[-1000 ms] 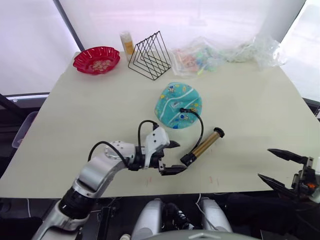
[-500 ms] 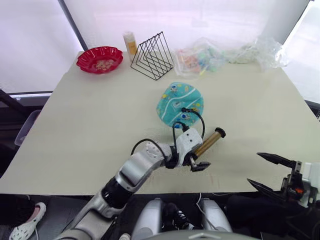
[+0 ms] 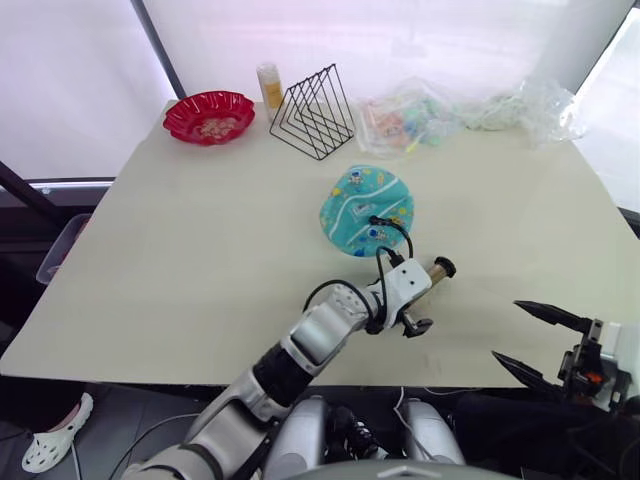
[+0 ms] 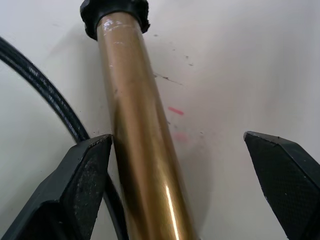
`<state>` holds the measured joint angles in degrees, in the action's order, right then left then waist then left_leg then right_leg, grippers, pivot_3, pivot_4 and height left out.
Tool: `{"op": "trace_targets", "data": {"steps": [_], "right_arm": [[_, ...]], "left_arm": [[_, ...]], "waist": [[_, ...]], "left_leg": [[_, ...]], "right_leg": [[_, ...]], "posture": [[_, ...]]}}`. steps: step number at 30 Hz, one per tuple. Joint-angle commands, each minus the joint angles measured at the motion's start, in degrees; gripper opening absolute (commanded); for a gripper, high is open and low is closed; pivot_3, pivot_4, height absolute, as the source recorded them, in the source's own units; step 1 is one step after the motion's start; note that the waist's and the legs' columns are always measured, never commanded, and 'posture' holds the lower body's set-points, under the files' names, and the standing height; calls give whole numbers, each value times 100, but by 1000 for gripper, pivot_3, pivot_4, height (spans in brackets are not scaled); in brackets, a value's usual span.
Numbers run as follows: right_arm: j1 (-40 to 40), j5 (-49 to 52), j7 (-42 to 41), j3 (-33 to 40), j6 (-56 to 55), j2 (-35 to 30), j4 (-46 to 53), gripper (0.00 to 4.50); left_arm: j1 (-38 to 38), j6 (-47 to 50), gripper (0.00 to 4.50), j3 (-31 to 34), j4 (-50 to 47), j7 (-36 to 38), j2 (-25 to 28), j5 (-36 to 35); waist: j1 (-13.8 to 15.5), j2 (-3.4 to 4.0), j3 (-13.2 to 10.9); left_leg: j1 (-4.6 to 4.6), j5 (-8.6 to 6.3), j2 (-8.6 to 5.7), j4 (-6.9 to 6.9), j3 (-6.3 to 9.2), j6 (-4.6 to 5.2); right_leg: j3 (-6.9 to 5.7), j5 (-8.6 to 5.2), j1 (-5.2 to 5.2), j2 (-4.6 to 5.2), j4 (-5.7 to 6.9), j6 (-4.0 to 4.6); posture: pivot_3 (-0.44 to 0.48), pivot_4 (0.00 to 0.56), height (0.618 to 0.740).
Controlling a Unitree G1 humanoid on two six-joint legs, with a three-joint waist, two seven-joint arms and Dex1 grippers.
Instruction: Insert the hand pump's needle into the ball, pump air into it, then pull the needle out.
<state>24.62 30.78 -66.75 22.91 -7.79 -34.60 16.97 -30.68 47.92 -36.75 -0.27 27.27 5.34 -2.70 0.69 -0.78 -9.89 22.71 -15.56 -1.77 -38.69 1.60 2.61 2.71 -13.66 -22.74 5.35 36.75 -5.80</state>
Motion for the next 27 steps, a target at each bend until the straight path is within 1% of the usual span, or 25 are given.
{"op": "trace_targets", "data": {"steps": [1,5,7,8,9,10,11,13,14,16,21,24,25,27], "right_arm": [[82,-1,56,30,-112,3,71,4500],[183,-25,95,94,-114,1,22,4500],[264,-28,110,123,-128,9,-6,4500],[309,-46,141,134,-141,34,-44,4500],[353,-72,155,132,-176,61,-71,4500],[377,-80,182,129,-191,91,-81,4500],[399,-86,230,124,-201,128,-76,4500],[436,-106,296,112,-227,177,-53,4500],[452,-120,314,103,-243,191,-42,4500],[492,-121,366,79,-243,219,4,4500],[559,86,848,32,362,264,290,4500],[603,227,1210,-72,936,275,583,4500],[570,335,1365,-116,1145,306,707,4500],[494,177,1639,-270,1432,287,810,4500]], "left_arm": [[18,-94,4481,-102,23,85,-20,106],[26,-66,4481,1,142,56,-80,153],[10,-68,4092,9,177,69,-72,187],[-22,-138,3638,-26,199,68,-16,264],[-12,-116,3384,33,185,68,-15,241],[-14,-141,2918,45,162,78,14,264],[-6,-137,2634,76,114,102,43,260],[13,-137,1558,114,24,132,97,271],[22,-139,1304,126,-12,137,121,280],[81,-93,1081,210,-179,196,169,211],[195,-66,1080,370,-527,340,304,81],[275,-319,1080,517,-704,486,370,-29],[335,-505,1080,608,-826,617,418,-136],[477,-810,1080,845,-1066,916,548,-402]], "waist": [[3,2,1],[4,2,2],[2,3,2],[2,3,2],[3,3,2],[5,3,2],[6,3,2],[5,4,2],[-3,8,5],[-3,8,5],[7,10,5],[8,10,5],[7,10,5],[1,11,6]], "left_leg": [[0,0,0,0,5,0],[0,0,1,0,11,-1],[0,0,1,0,10,-1],[0,0,1,0,11,-1],[0,0,1,0,11,-1],[0,0,1,0,11,-1],[0,0,1,0,12,-1],[1,0,1,0,14,-1],[1,0,1,0,13,-1],[0,0,1,-1,13,-1],[3,0,2,0,17,-1],[3,1,1,-1,18,-2],[4,1,1,-1,19,-2],[5,0,2,0,20,-2]], "right_leg": [[-5,0,1,0,0,1],[-9,-1,4,0,0,2],[-9,-1,4,1,0,2],[-10,-1,4,1,0,2],[-10,-1,4,1,0,2],[-10,-1,4,1,0,2],[-11,-1,4,1,0,2],[-13,-1,5,1,0,2],[-12,-1,5,2,0,2],[-12,0,5,2,0,2],[-16,0,5,4,-1,3],[-18,0,5,7,-1,4],[-18,0,5,8,-1,4],[-19,-1,4,10,-1,5]], "posture": [[0,150,740],[0,150,740],[0,150,740],[0,150,740],[0,150,740],[0,150,740],[0,150,740],[0,150,740],[0,150,740],[0,150,740],[0,150,740],[0,150,740],[0,150,740],[0,150,740]]}}
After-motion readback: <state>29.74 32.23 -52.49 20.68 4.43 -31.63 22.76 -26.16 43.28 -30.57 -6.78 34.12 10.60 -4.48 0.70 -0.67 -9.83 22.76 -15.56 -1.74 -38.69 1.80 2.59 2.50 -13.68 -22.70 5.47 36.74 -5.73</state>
